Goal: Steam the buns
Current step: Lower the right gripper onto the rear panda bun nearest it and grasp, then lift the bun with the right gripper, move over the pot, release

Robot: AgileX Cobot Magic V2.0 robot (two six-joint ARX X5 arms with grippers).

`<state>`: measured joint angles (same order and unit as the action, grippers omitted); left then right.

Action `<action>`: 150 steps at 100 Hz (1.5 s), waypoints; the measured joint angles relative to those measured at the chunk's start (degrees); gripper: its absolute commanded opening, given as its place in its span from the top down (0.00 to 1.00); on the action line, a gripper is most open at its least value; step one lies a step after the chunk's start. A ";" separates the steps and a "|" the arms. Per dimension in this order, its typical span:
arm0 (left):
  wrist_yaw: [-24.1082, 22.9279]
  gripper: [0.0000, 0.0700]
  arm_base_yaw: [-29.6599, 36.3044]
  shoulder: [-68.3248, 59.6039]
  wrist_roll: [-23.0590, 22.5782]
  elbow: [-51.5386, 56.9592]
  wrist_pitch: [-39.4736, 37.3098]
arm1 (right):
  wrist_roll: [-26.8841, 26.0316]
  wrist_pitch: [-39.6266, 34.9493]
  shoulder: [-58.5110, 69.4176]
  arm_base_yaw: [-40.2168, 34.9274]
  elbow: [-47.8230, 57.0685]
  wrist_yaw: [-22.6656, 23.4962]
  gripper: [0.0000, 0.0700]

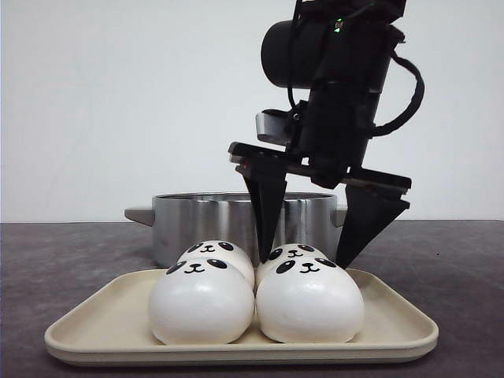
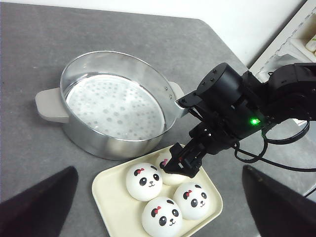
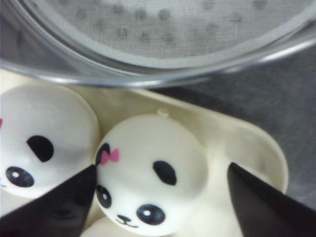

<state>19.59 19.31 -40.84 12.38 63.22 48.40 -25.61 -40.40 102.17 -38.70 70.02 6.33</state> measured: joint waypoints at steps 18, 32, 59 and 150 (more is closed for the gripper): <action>-0.22 0.03 0.02 -0.81 -0.55 0.00 -0.02 | 0.00 0.22 0.46 0.00 0.02 0.31 0.77; -0.22 0.03 0.26 -1.55 -0.83 0.00 -0.02 | 0.07 0.00 0.52 0.00 0.02 0.39 0.99; -0.42 0.03 0.44 -1.90 -1.53 0.00 -0.04 | 0.57 -1.11 -4.39 -1.29 0.44 1.49 0.99; -3.13 0.03 0.44 -1.92 -2.01 0.00 -3.04 | 12.15 7.32 12.76 9.53 29.97 -7.15 0.99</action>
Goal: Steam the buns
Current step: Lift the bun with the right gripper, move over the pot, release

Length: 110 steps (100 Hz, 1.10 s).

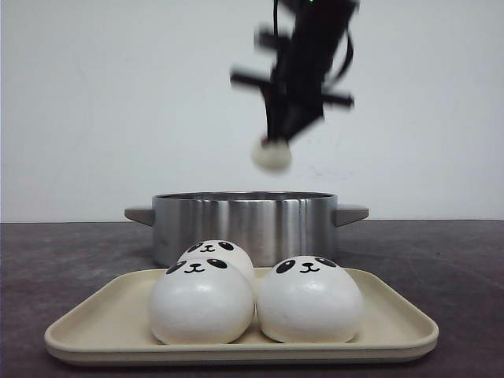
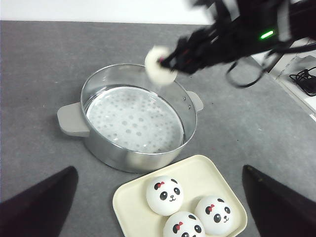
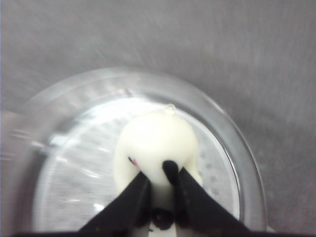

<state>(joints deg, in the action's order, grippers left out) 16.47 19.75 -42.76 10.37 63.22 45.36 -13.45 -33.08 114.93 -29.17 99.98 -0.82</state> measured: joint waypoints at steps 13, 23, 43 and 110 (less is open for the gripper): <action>-0.07 0.03 0.00 -0.09 -0.17 0.00 0.50 | 0.20 2.23 5.18 0.63 0.00 -1.88 0.99; -0.24 0.03 0.00 -0.50 -0.24 0.00 0.50 | 0.20 3.06 7.45 0.92 -0.02 -1.95 0.99; -0.26 0.03 0.00 -1.60 -0.33 0.00 0.70 | 0.20 3.28 7.93 1.16 -0.02 -2.10 0.36; 1.88 0.03 0.52 -9.25 2.95 0.00 0.72 | 3.37 -9.22 -0.26 0.57 9.42 3.48 0.97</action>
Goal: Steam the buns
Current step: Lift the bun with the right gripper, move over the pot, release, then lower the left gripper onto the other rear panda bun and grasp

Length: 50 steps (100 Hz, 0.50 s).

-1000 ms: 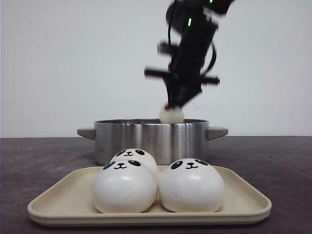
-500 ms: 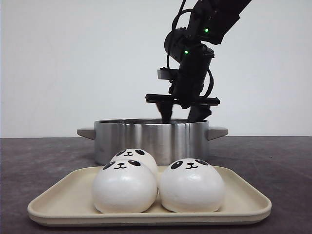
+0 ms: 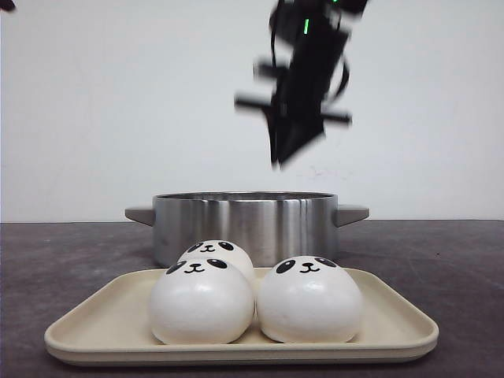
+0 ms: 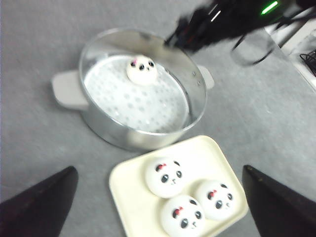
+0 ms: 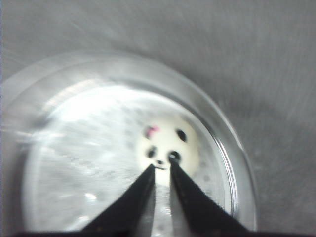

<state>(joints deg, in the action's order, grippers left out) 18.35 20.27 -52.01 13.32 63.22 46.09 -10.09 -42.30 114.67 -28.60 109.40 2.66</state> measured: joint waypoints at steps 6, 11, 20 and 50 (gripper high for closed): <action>0.26 0.03 1.05 -2.23 0.85 0.00 0.24 | 0.81 -1.44 -5.11 -1.09 0.31 0.17 0.97; 0.31 0.03 2.34 -4.35 1.20 0.00 1.03 | 1.42 -2.62 -9.75 -2.29 0.46 0.20 0.97; 0.31 0.03 5.46 -8.74 1.42 0.00 2.19 | 2.45 -5.09 -17.84 -4.68 0.87 0.13 0.97; -2.86 0.03 17.18 -25.20 2.47 0.00 -1.51 | 2.82 -9.07 -37.42 -12.46 1.05 -7.17 0.98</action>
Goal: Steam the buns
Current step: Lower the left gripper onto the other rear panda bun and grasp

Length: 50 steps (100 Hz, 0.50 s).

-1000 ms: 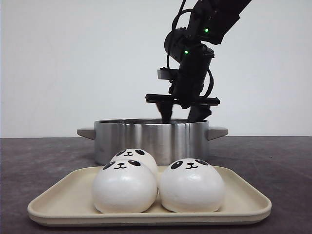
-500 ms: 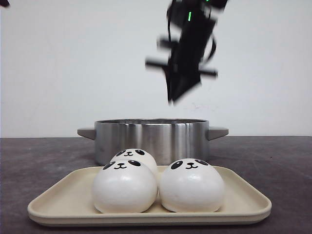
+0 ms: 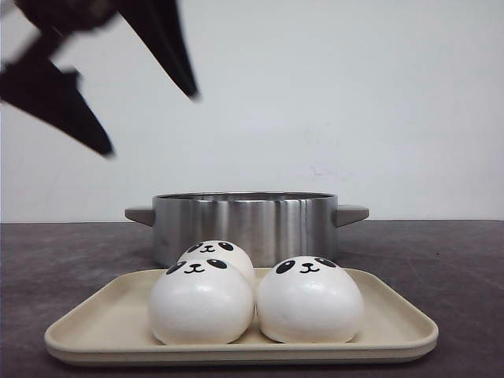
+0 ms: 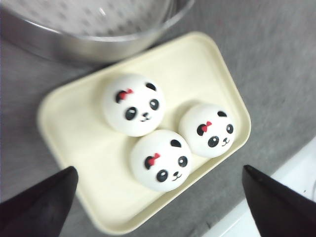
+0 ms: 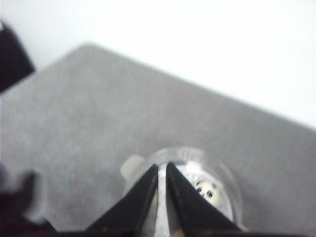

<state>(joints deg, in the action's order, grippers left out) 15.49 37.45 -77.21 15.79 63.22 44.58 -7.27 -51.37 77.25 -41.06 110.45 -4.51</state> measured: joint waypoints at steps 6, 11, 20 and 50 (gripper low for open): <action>-1.18 0.03 1.70 -3.17 0.09 0.00 -1.86 | -0.26 -0.09 -2.67 -1.01 0.00 -0.24 0.97; -2.60 0.03 2.82 -5.64 0.28 0.00 -3.72 | -0.79 -0.09 -4.59 -1.46 0.00 -0.24 0.97; -5.05 0.03 4.13 -9.64 1.44 0.00 -7.04 | -2.01 -0.33 -7.23 -1.70 0.00 -0.22 0.97; -9.77 0.04 4.79 -18.40 6.49 0.00 -15.80 | -5.05 -2.34 -12.13 -1.75 0.00 -0.07 0.97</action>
<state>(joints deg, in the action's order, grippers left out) 5.72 42.24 -95.61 22.28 63.22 28.77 -12.32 -53.71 65.12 -42.81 110.45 -4.58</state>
